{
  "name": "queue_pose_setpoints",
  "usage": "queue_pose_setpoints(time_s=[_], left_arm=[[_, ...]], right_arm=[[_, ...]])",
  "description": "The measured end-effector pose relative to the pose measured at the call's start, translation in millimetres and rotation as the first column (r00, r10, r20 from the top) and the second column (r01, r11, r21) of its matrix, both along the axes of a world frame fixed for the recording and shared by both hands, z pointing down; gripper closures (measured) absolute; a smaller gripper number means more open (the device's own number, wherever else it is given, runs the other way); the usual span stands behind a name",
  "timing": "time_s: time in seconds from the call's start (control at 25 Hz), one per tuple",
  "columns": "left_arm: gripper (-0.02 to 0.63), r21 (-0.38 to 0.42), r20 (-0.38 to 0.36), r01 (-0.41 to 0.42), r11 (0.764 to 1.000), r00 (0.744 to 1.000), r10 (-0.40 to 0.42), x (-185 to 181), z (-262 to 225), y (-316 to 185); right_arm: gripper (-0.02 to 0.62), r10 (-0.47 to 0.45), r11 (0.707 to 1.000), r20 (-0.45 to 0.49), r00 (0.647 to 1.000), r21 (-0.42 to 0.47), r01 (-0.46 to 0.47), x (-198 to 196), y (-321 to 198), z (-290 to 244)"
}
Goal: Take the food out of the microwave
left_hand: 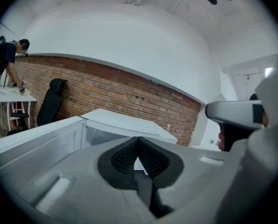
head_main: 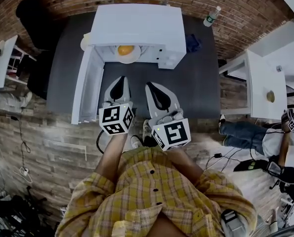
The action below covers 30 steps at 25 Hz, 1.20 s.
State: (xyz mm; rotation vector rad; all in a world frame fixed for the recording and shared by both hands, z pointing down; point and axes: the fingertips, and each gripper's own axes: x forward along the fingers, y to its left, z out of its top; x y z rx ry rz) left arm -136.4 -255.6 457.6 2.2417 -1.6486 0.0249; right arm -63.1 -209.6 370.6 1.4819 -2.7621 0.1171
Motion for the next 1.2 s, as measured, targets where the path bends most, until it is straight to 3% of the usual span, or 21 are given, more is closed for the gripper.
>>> queue_pose_setpoints(time_s=[0.12, 0.2, 0.32, 0.44, 0.56, 0.76, 0.96, 1.12, 1.2], left_arm=[[0.609, -0.049, -0.077, 0.003, 0.999, 0.997, -0.007, -1.7, 17.6, -10.0], [0.607, -0.079, -0.185, -0.008, 0.997, 0.983, -0.007, -2.7, 29.5, -16.6], [0.583, -0.129, -0.365, -0.028, 0.991, 0.931, -0.021, -6.2, 51.8, -26.0], [0.561, -0.173, -0.491, -0.034, 0.984, 0.869, -0.056, -9.6, 70.6, -35.4], [0.536, -0.206, -0.606, -0.035, 0.978, 0.789, -0.1, -11.7, 84.6, -45.3], [0.518, -0.271, -0.759, -0.023, 0.962, 0.62, -0.199, -17.2, 115.0, -63.0], [0.499, -0.331, -0.818, -0.013, 0.943, 0.502, -0.28, -19.0, 146.2, -78.2], [0.497, -0.377, -0.861, 0.006, 0.926, 0.367, -0.353, -23.4, 165.9, -91.5], [0.495, -0.396, -0.863, 0.015, 0.918, 0.336, -0.377, -25.0, 175.9, -96.2]], right_arm=[[0.594, -0.005, 1.0, -0.005, 1.0, -0.008, 0.005, 1.0, -3.7, 4.3], [0.594, -0.007, 1.0, -0.007, 1.0, -0.013, 0.007, 1.0, -6.0, 6.5], [0.594, -0.011, 1.0, -0.012, 1.0, -0.027, 0.011, 0.6, -9.7, 11.7], [0.594, -0.008, 0.999, -0.009, 1.0, -0.046, 0.007, 3.2, -13.2, 18.8], [0.594, -0.014, 0.999, -0.012, 1.0, -0.051, 0.013, 3.9, -16.1, 21.0], [0.594, -0.024, 0.998, -0.011, 1.0, -0.061, 0.023, 6.2, -19.4, 24.5], [0.594, -0.019, 0.997, -0.011, 1.0, -0.08, 0.019, 11.3, -25.8, 31.6], [0.594, -0.022, 0.996, -0.005, 1.0, -0.084, 0.021, 13.2, -32.6, 34.4], [0.594, -0.028, 0.996, -0.009, 1.0, -0.083, 0.027, 12.7, -34.6, 34.5]])
